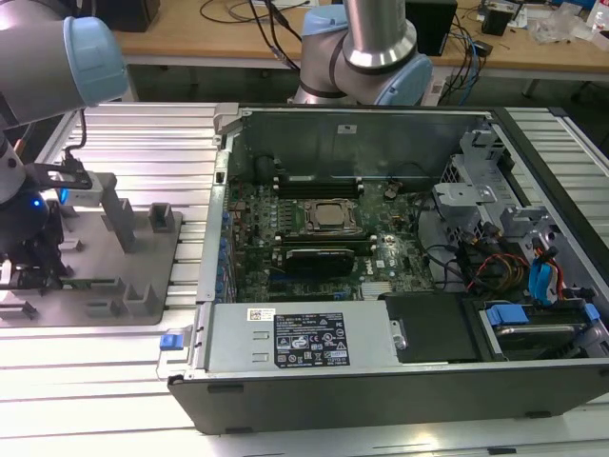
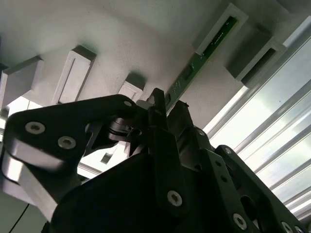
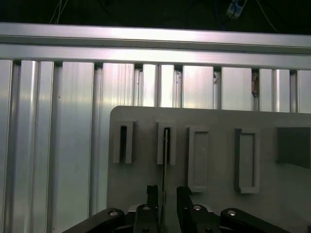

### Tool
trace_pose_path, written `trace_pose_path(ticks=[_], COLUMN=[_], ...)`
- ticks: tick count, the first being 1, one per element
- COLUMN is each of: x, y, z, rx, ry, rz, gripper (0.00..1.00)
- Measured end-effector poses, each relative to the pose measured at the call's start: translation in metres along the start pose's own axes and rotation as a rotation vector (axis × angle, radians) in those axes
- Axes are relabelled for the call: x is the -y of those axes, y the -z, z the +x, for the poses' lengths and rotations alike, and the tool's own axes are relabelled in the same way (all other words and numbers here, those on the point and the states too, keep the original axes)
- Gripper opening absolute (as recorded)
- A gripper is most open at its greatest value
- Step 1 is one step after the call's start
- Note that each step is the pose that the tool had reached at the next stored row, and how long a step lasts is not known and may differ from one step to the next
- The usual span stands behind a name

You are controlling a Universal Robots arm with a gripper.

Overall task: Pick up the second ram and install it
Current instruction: 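Pick up the second ram and move it above second insertion slot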

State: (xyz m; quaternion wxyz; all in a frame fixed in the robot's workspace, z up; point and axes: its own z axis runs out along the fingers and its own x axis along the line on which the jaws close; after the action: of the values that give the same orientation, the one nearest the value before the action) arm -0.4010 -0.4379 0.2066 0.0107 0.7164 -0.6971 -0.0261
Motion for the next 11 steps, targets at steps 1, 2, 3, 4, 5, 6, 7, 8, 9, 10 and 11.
trace_pose_path(ticks=[1,2,3,4,5,6,7,8,9,10,11], x=[0.0,0.0,-0.0001,0.0,-0.0001,-0.0001,-0.0001,-0.0001,-0.0001,-0.0001,-0.0001], y=[0.0,0.0,0.0001,0.0,0.0001,0.0,0.0,0.0,0.0,0.0001,0.0001], z=[0.0,0.0,0.0021,0.0027,0.0027,0.0028,0.0029,0.0031,0.0031,0.0032,0.0033], rx=[0.0,0.0,-0.0001,0.0,0.0,0.0,0.0,0.0,0.0001,0.0,0.0], ry=[0.0,0.0,0.0,0.0,0.0,0.0,0.0,0.0,0.0,0.0,0.0], rz=[0.0,0.0,0.0,0.0001,0.0,0.0,0.0,0.0,0.0001,0.0,0.0], gripper=[0.26,0.19,0.19,0.19,0.19,0.19,0.19,0.19,0.17,0.1,0.1])
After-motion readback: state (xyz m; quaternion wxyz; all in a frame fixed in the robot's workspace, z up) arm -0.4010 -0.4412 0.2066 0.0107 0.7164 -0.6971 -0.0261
